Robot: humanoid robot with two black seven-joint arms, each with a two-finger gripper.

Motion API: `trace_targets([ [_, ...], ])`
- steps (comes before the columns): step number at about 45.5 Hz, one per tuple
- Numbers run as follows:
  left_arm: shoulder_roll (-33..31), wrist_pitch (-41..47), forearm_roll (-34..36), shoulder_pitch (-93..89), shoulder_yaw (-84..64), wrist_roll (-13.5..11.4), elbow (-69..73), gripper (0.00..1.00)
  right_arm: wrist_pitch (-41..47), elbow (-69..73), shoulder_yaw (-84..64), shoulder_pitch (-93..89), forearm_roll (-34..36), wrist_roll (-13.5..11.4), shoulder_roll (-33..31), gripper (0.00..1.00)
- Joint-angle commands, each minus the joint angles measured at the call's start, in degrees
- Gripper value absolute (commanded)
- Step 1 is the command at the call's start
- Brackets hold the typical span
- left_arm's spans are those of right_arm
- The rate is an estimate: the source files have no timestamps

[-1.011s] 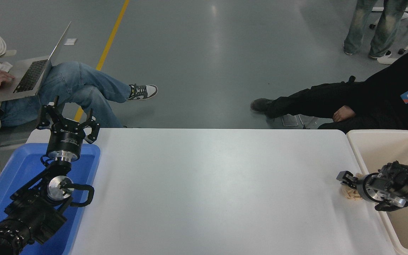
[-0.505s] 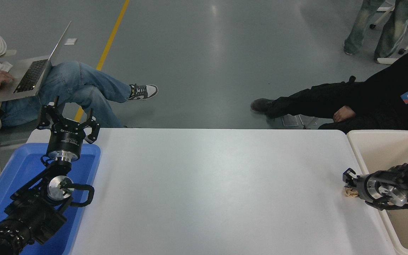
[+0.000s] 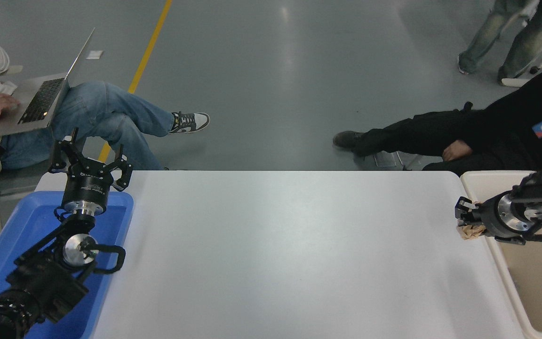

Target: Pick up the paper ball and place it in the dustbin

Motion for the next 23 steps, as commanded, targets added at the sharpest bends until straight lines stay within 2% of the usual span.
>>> trace_targets([
  [1, 0.0, 0.0, 0.06, 0.01, 0.0, 0.0, 0.08, 0.99, 16.46, 10.94, -2.64, 25.01, -3.71, 0.35, 0.56, 0.0],
  [9, 0.0, 0.0, 0.05, 0.01, 0.0, 0.0, -0.01, 0.99, 29.21, 12.17, 1.84, 36.53, -3.89, 0.53, 0.3, 0.0],
  [23, 0.0, 0.0, 0.05, 0.01, 0.0, 0.0, -0.01, 0.99, 29.75, 13.23, 5.27, 43.13, -3.8, 0.44, 0.65, 0.0],
])
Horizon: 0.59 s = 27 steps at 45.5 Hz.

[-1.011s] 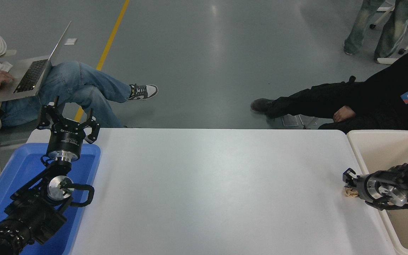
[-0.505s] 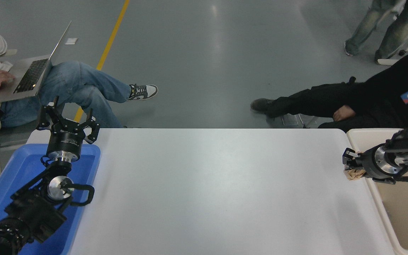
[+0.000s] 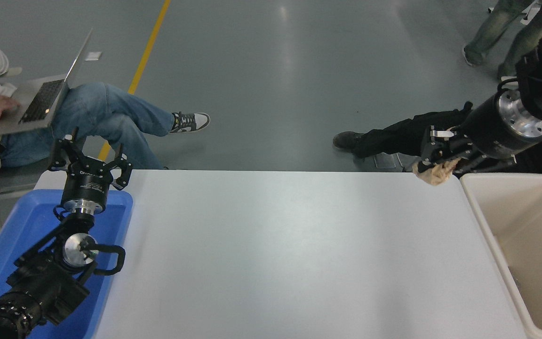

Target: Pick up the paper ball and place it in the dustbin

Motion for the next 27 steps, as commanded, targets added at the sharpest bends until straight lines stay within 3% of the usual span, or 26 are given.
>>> trace_targets([
  [1, 0.0, 0.0, 0.02, 0.01, 0.0, 0.0, -0.01, 0.99, 3.87, 1.53, 1.85, 6.76, -0.3, -0.01, 0.14, 0.0],
  [19, 0.0, 0.0, 0.02, 0.01, 0.09, 0.0, 0.08, 0.99, 2.12, -5.93, -9.82, -1.93, 0.41, -0.18, -1.0, 0.0],
  [27, 0.0, 0.0, -0.07, -0.08, 0.0, 0.0, -0.01, 0.99, -3.86, -16.21, -13.09, -13.79, 0.41, -0.1, -9.44, 0.0],
])
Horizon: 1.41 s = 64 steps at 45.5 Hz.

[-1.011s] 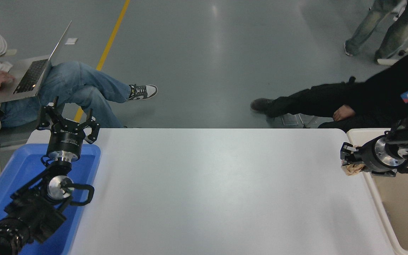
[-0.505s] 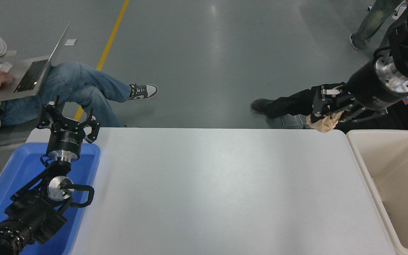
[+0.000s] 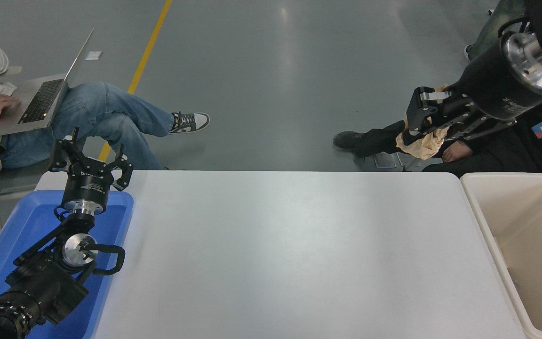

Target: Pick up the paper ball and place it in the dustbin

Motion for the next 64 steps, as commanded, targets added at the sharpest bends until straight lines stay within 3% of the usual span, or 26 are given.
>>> trace_targets([
  [1, 0.0, 0.0, -0.08, 0.01, 0.05, -0.01, -0.03, 0.99, -4.86, -11.96, -5.24, -13.49, 0.2, 0.08, -7.59, 0.0],
  [16, 0.0, 0.0, 0.01, 0.01, -0.04, -0.01, 0.06, 0.99, -15.22, -29.63, -0.85, -39.5, 0.2, 0.17, -11.47, 0.0],
  [27, 0.0, 0.0, -0.08, 0.01, -0.04, -0.01, 0.06, 0.99, -21.12, -45.01, 17.33, -66.05, 0.11, 0.08, -11.38, 0.0],
  [44, -0.09, 0.0, -0.08, 0.01, 0.05, -0.01, -0.03, 0.99, -31.13, -71.3, 35.71, -91.29, 0.11, 0.17, -0.05, 0.0],
  [63, -0.09, 0.0, -0.08, 0.01, -0.04, -0.01, 0.06, 0.99, -41.51, -74.38, 37.56, -97.89, 0.11, 0.17, 3.04, 0.0],
  [64, -0.09, 0.0, -0.08, 0.01, 0.05, -0.01, 0.06, 0.99, -41.51, -74.21, 37.56, -97.62, 0.11, 0.17, 2.95, 0.07],
])
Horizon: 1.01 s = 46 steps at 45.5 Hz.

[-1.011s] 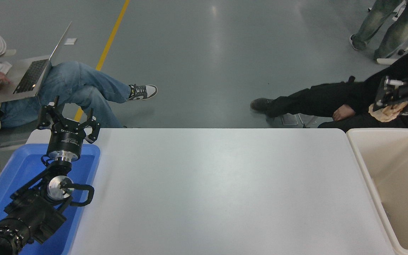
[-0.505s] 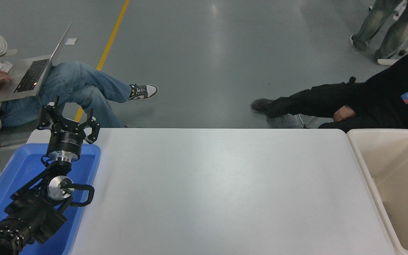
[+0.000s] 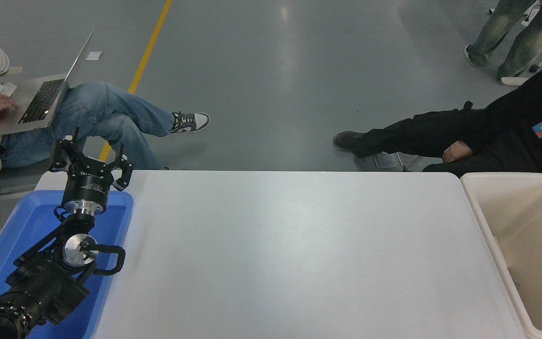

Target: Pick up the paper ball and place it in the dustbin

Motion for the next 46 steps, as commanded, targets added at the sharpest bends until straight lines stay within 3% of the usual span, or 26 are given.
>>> trace_targets([
  [1, -0.03, 0.0, 0.0, 0.0, -0.02, 0.0, 0.02, 0.99, -4.31, -2.14, 1.77, -2.87, 0.01, 0.06, 1.42, 0.16],
  [3, -0.03, 0.0, 0.0, 0.0, -0.02, 0.0, 0.02, 0.99, -4.49, -2.14, 1.77, -2.78, 0.01, 0.06, 1.42, 0.28],
  [6, -0.03, 0.0, 0.0, 0.0, -0.02, 0.0, 0.02, 0.99, -4.66, -1.96, 1.77, -2.7, 0.01, 0.06, 1.42, 0.36],
  [9, -0.03, 0.0, 0.0, 0.0, -0.02, 0.0, 0.02, 0.99, -4.75, -1.96, 1.77, -2.52, 0.01, 0.06, 1.51, 0.54],
  [11, -0.03, 0.0, 0.0, 0.0, 0.07, 0.0, -0.07, 0.99, -5.27, -1.87, 2.12, -1.65, 0.01, -0.03, 1.34, 0.75],
  [14, -0.03, 0.0, 0.0, 0.0, -0.02, 0.0, 0.02, 0.99, -6.24, -1.35, 2.47, -1.03, 0.09, -0.03, 1.33, 0.86],
  [18, -0.03, 0.0, 0.0, 0.0, -0.02, 0.0, 0.02, 0.99, -6.33, -0.65, 4.4, -0.59, 0.09, -0.03, 1.25, 0.92],
  [28, 0.05, 0.0, 0.0, 0.0, -0.02, 0.0, 0.02, 0.99, -6.24, 4.18, 5.28, 1.78, 0.01, -0.12, 0.46, 0.93],
  [46, -0.03, 0.0, 0.0, 0.0, -0.02, 0.0, 0.02, 0.99, -5.81, 25.98, 3.62, 13.99, 0.09, -0.29, -11.75, 0.94],
])
